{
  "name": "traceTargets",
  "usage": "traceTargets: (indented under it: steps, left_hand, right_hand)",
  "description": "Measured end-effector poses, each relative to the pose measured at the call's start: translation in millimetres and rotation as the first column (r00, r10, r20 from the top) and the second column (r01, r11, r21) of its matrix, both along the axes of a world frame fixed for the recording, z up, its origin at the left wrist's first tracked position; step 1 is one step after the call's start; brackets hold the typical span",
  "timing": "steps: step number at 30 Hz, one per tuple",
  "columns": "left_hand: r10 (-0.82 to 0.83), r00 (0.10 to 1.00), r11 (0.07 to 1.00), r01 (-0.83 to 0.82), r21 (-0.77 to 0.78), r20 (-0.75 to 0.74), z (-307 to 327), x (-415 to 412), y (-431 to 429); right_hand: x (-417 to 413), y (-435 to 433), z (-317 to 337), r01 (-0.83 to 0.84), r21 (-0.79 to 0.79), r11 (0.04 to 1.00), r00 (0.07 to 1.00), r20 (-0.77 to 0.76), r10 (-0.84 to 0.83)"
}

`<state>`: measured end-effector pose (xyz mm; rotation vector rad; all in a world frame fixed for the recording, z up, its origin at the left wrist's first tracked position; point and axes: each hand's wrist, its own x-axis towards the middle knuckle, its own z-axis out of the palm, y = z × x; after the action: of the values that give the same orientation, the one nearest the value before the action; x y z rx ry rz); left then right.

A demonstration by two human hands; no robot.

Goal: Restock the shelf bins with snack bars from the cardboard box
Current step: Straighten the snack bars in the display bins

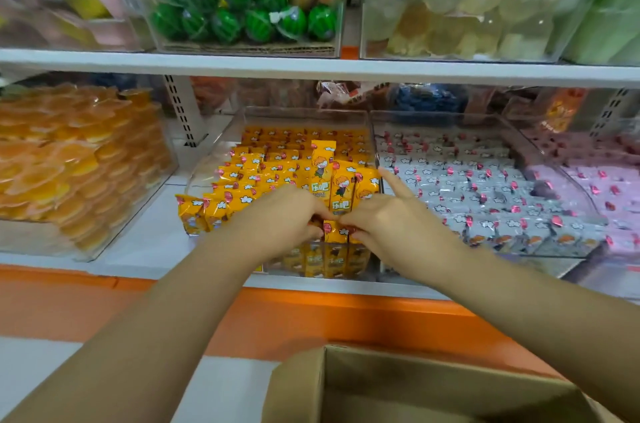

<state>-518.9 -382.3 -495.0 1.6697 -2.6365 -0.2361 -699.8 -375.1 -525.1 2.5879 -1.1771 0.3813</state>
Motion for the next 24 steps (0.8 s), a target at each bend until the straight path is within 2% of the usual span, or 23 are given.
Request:
traceTargets:
  steps: [4,6,8,13,16,21,24]
  left_hand:
    - [0.073,0.997,0.98,-0.071,-0.188,0.004,-13,-5,3]
    - [0.104,0.994,0.954,-0.109,-0.28,-0.031,-23,-5,5]
    - [0.113,0.991,0.928,-0.132,-0.349,-0.076,-30,-5,6]
    - [0.035,0.965,0.917,-0.134,-0.377,-0.259,-37,4,15]
    - [-0.04,0.954,0.917,-0.083,-0.39,-0.298,-39,9,21]
    - [-0.103,0.969,0.851,-0.031,-0.525,-0.225,-48,11,27]
    - [-0.109,0.987,0.849,0.033,-0.528,-0.114,-51,11,22]
  right_hand:
    - [11,11,8,0.146,0.031,0.989,0.985,-0.092,-0.143]
    - [16,12,10,0.195,0.095,0.976,0.981,-0.035,-0.192]
    - [19,11,10,0.21,0.087,0.974,0.977,0.015,-0.212]
    - [22,13,10,0.238,0.078,0.968,0.97,0.041,-0.241]
    - [21,19,5,0.211,0.01,0.978,0.973,0.093,-0.211]
    - [19,20,-8,0.172,-0.104,0.98,0.978,0.135,-0.157]
    - [18,23,-16,0.196,-0.152,0.969,0.977,0.112,-0.18]
